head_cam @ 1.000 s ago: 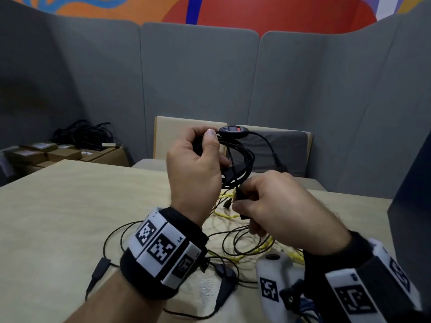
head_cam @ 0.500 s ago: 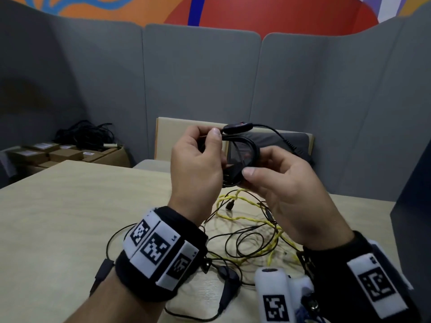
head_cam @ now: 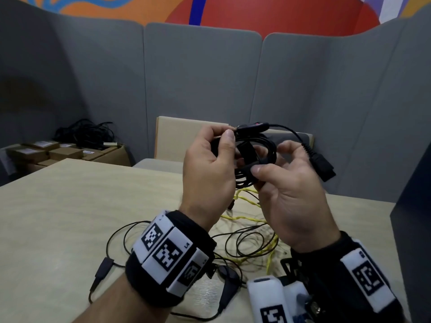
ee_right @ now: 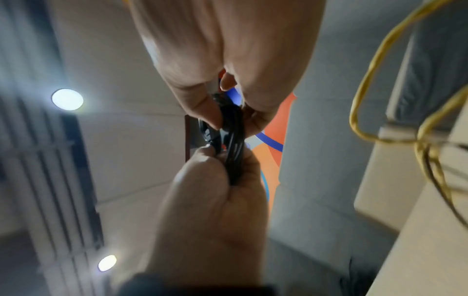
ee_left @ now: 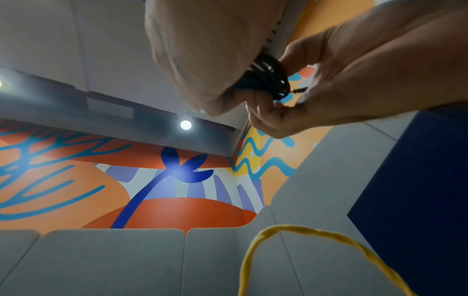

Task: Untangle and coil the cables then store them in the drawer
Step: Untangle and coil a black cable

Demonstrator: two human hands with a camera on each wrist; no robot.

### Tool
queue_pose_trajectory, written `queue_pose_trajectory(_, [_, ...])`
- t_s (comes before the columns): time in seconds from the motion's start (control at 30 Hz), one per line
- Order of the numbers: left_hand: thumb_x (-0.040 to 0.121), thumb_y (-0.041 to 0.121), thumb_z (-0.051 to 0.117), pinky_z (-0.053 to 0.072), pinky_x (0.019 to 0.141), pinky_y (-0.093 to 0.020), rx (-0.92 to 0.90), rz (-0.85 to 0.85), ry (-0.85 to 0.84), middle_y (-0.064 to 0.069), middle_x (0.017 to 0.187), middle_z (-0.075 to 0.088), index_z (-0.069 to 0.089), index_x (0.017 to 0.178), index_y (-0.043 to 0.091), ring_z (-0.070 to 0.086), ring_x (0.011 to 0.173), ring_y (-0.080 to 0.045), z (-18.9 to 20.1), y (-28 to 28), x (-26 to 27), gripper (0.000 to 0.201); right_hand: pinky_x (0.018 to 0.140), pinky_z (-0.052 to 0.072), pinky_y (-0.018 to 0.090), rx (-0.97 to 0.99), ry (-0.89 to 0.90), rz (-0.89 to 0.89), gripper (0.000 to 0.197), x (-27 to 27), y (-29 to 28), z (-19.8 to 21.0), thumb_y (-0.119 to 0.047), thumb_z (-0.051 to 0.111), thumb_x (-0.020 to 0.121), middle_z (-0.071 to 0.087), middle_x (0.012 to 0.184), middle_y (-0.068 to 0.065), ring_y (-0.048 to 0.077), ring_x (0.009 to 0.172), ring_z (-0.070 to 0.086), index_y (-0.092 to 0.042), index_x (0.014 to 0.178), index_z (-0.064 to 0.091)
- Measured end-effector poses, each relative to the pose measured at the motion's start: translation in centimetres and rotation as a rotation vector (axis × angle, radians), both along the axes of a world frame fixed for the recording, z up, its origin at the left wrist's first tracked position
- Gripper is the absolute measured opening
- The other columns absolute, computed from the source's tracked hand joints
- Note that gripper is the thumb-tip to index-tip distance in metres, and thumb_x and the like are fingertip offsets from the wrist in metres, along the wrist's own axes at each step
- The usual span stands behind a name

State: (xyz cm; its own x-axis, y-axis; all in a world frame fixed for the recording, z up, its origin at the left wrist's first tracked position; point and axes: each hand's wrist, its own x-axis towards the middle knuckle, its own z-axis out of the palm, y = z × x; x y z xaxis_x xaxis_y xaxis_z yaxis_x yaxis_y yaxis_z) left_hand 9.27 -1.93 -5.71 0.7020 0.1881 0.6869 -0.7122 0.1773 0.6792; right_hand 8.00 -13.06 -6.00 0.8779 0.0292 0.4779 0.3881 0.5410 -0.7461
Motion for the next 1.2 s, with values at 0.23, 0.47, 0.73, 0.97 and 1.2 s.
queue_pose_trajectory(0.23, [0.098,0.007,0.051,0.047,0.063,-0.013,0.028,0.14,-0.093,0.001,0.084,0.066,0.061,0.095,0.009,0.062,0.071,-0.002,-0.3,-0.1,0.3,0.01,0.072,0.056,0.03,-0.527,-0.345,-0.613,0.051,-0.4,0.3,-0.6,0.004,0.07,0.077,0.061,0.096,0.003,0.012,0.082,0.066,-0.032,0.098,0.04])
queue_pose_trajectory(0.47, [0.097,0.012,0.053,0.052,0.069,-0.017,0.188,0.211,-0.14,0.007,0.087,0.067,0.06,0.096,0.02,0.066,0.083,-0.007,-0.6,0.0,0.3,0.011,0.083,0.055,0.037,-0.696,-0.436,-0.815,0.03,-0.2,-0.3,-0.4,-0.023,0.079,0.076,0.062,0.101,0.004,0.014,0.095,0.064,-0.03,0.1,0.063])
queue_pose_trajectory(0.73, [0.098,0.016,0.053,0.055,0.06,-0.028,0.269,0.169,-0.008,0.006,0.071,0.063,0.06,0.094,0.022,0.062,0.064,-0.009,-1.2,-0.1,0.9,0.01,0.064,0.036,0.012,-0.859,-0.417,-0.862,0.018,0.3,-0.6,-0.5,-0.013,0.07,0.085,0.047,0.075,-0.006,0.004,0.07,0.046,-0.018,0.078,0.055])
queue_pose_trajectory(0.97, [0.099,0.018,0.051,0.049,0.051,-0.021,0.289,0.137,0.073,0.001,0.06,0.06,0.059,0.092,0.025,0.058,0.054,-0.006,-1.3,-0.2,0.9,0.012,0.055,0.044,0.027,-0.934,-0.303,-0.797,0.025,0.1,-3.5,1.1,-0.009,0.065,0.088,0.049,0.062,-0.003,0.011,0.057,0.048,-0.018,0.074,0.047])
queue_pose_trajectory(1.2, [0.099,0.017,0.05,0.05,0.052,-0.024,0.257,0.116,0.043,0.004,0.064,0.058,0.059,0.093,0.023,0.057,0.057,-0.009,-1.1,0.1,1.0,0.012,0.064,0.037,0.014,-1.005,-0.325,-0.784,0.016,0.2,-1.7,0.0,-0.024,0.075,0.081,0.05,0.093,-0.002,0.002,0.068,0.047,-0.024,0.088,0.061])
